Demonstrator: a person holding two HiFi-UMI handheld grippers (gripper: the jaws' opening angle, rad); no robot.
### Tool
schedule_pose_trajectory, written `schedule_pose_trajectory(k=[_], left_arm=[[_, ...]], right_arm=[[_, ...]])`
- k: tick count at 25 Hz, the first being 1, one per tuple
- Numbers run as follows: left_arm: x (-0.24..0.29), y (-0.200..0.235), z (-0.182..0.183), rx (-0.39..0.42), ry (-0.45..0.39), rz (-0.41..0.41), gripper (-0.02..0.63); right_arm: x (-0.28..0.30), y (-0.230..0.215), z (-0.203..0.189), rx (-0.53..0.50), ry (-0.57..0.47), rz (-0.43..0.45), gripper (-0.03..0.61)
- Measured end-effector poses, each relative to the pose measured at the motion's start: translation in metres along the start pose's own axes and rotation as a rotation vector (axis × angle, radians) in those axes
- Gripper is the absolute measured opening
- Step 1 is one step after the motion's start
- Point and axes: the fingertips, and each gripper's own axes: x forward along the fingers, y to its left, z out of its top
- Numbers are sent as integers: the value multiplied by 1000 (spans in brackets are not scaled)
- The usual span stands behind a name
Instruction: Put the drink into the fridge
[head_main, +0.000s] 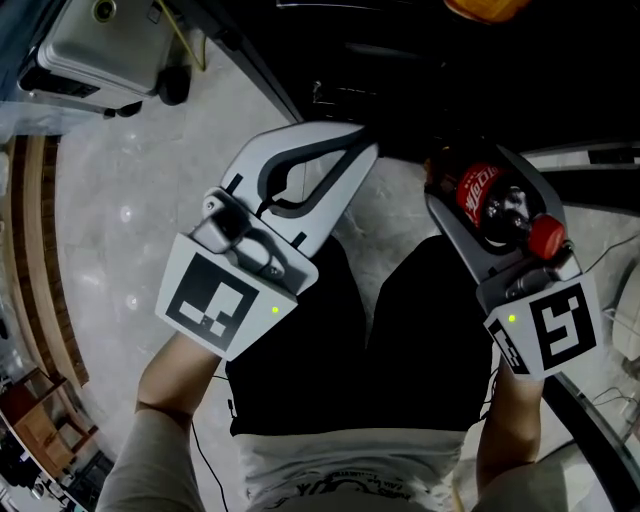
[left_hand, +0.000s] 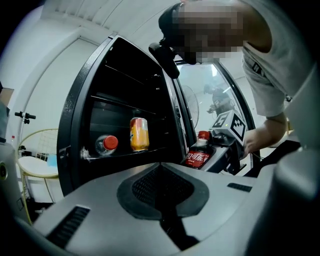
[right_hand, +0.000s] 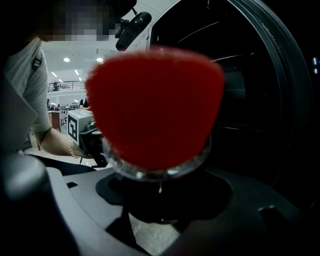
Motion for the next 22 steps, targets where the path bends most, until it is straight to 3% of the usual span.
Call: schedule_pose_trajectory(k=[11,22], left_arm=[[31,10,-26,63,40,-51,21],[58,16,-57,6,66,-18,21]], right_arm=[[35,-20,-6,-29,24,14,313],[75,-53,-25,-36,121,-40,314]])
